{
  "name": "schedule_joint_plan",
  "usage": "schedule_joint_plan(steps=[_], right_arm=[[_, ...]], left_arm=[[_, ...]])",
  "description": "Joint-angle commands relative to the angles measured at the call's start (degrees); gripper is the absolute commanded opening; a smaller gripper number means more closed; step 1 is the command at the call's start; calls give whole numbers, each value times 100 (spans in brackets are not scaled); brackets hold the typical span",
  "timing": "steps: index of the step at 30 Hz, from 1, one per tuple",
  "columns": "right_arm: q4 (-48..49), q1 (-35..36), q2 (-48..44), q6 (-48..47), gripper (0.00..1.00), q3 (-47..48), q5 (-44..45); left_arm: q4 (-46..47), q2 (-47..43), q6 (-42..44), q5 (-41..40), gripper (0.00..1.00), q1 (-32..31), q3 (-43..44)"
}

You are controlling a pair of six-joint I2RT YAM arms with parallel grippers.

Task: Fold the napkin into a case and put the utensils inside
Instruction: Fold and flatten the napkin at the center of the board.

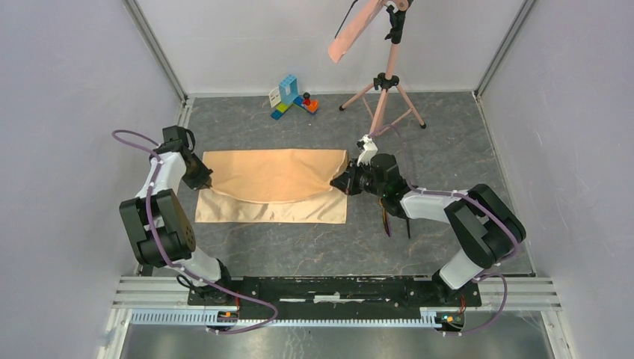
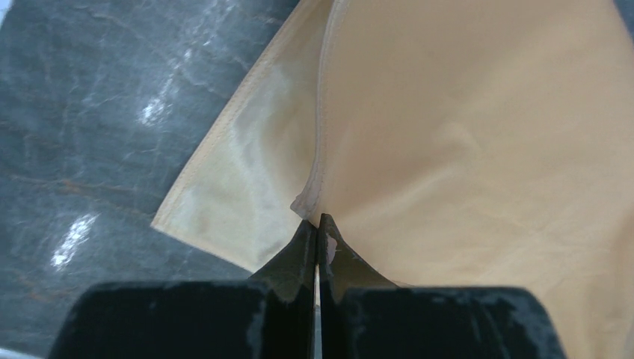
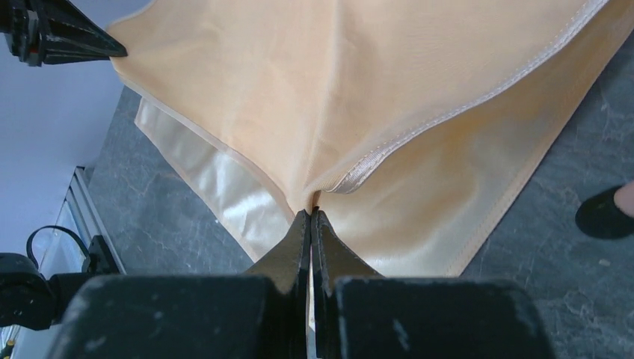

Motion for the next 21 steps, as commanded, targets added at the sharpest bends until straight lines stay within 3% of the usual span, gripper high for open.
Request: schedule_joint_plan(steps=[1,4,21], right_arm=[[355,66,-406,8,0,-261,-142],[337,134,-508,-49,0,-367,-178],[307,430,-266,-240,0,-783,-107]], left_arm=[[-237,-357,435,-739,4,39,-145],[-260,-317,358,-1193,2,43,-237],[-267,55,301,-1254,4,50,-479]])
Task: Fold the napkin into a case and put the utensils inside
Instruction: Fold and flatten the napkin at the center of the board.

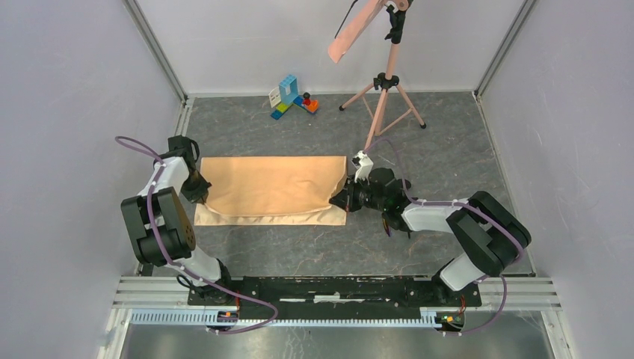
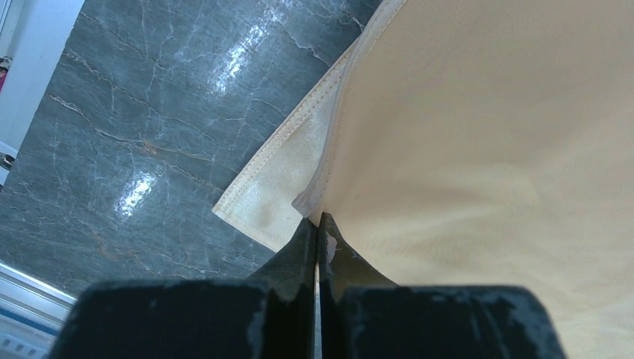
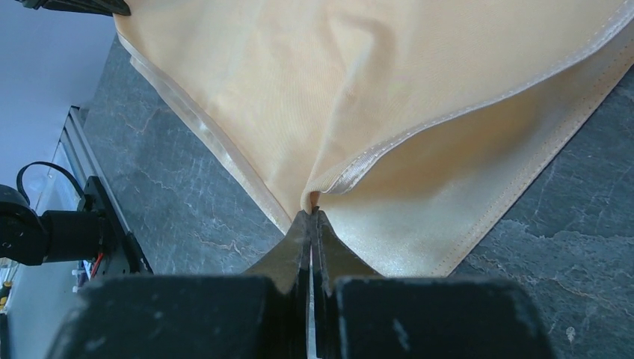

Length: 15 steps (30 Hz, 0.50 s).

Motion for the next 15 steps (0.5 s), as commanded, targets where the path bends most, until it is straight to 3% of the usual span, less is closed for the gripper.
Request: schedule_joint_plan(steps=[1,5,10,15], right_arm=[[215,9,88,-155,0,-48,7],[205,7,118,-152,0,-92,33],[240,19,230,-154,0,-138,-16],[260,33,377,-131,1,-122,-67]], left_arm=[[6,87,196,-137,4,26,21],[-17,111,204,-137,6,21,4],[-32,56,240,-165,23,22,-31],[-34,28,284,-150,31,22,-58]])
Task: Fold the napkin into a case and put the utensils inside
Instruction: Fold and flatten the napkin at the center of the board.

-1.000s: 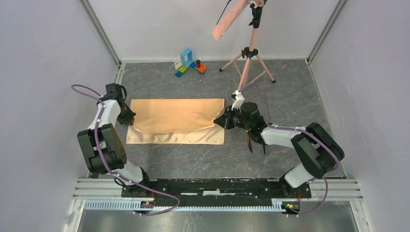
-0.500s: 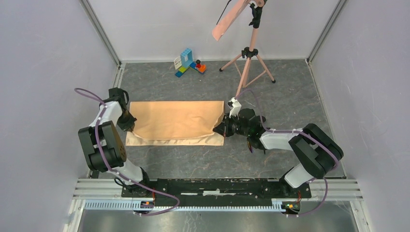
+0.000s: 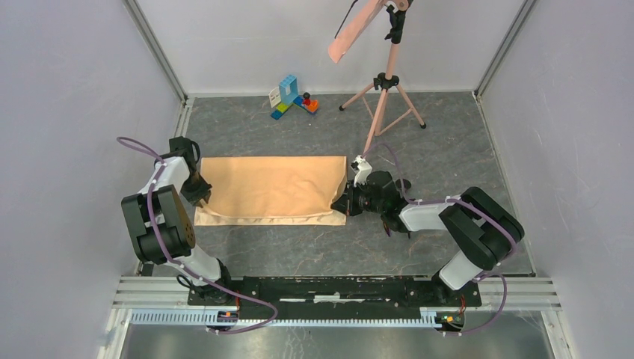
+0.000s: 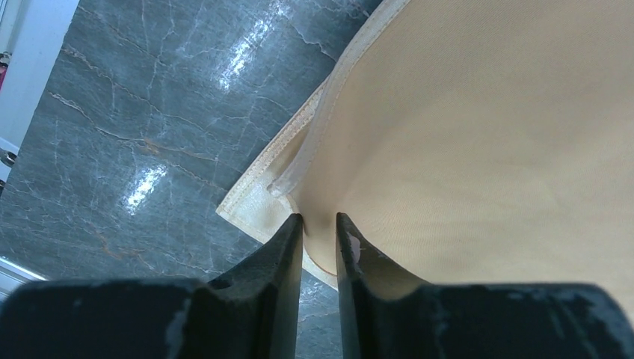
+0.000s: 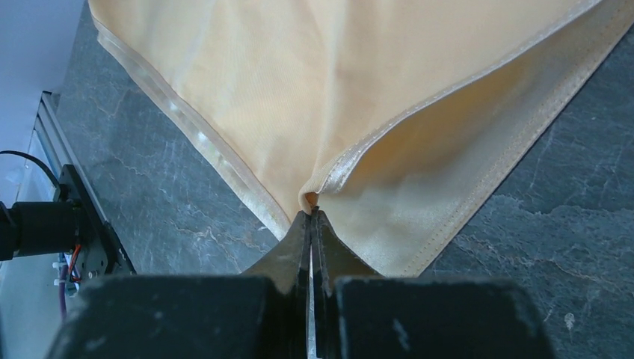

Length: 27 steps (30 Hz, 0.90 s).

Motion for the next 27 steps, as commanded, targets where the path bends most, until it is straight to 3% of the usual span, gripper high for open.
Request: schedule_joint_plan(steps=[1,3,11,27], right_arm=[[274,40,93,-67,1,-38,-68],[284,49,98,-58,1,-19,-91],[278,61,-117,-76,1,-44,-55],[92,144,-668,-8,1,-121,-243]], left_arm=[[-22,-78,267,-91,31,25,-40],[-28,-72,280,-92,29,23,-41],[-69,-18,333,-242,2,19,-18],[-318,-592,265,-328,2,18,-216]])
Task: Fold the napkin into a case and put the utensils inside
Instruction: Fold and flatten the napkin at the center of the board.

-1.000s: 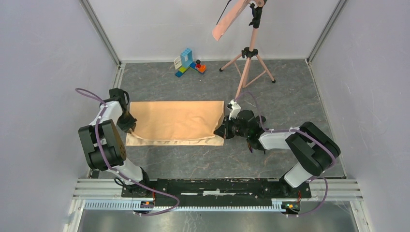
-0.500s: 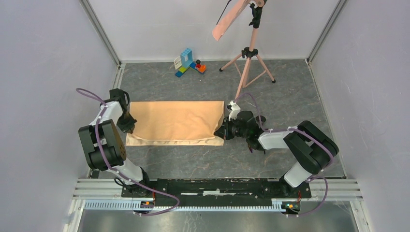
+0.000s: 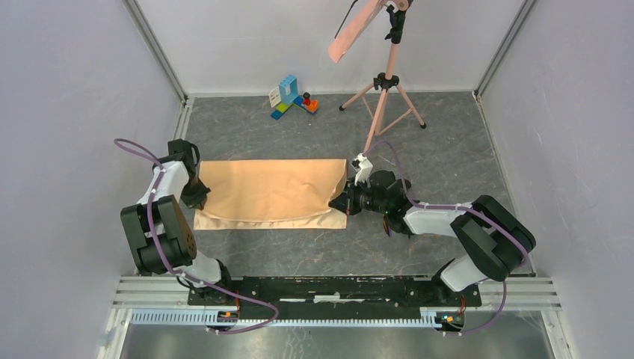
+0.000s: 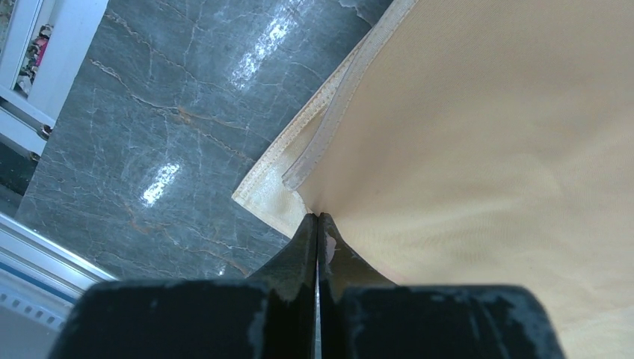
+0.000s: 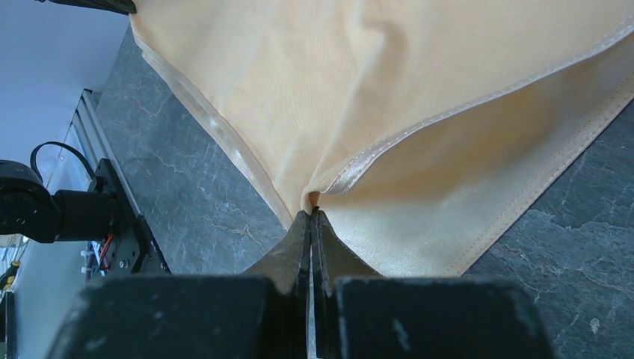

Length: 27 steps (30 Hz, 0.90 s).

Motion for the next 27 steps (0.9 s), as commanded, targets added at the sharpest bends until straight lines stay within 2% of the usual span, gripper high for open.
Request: schedule_joint_plan(steps=[1,14,20,27], right_arm=[[60,44,-241,-2,1,-58,-110],[-201,154,-564,29,1,-34,-97],[-391,158,-818,-35,1,48,-41],[-338,175,-731,8,1,-78,-39]], left_arm=[[-80,-163,199,-155,2,20,-6],[-242,-524,-5,-367,2,25,-130],[-296,-954,-56,-439,2,30,-138],[-261,-785,-91,-368,2,31,-362]])
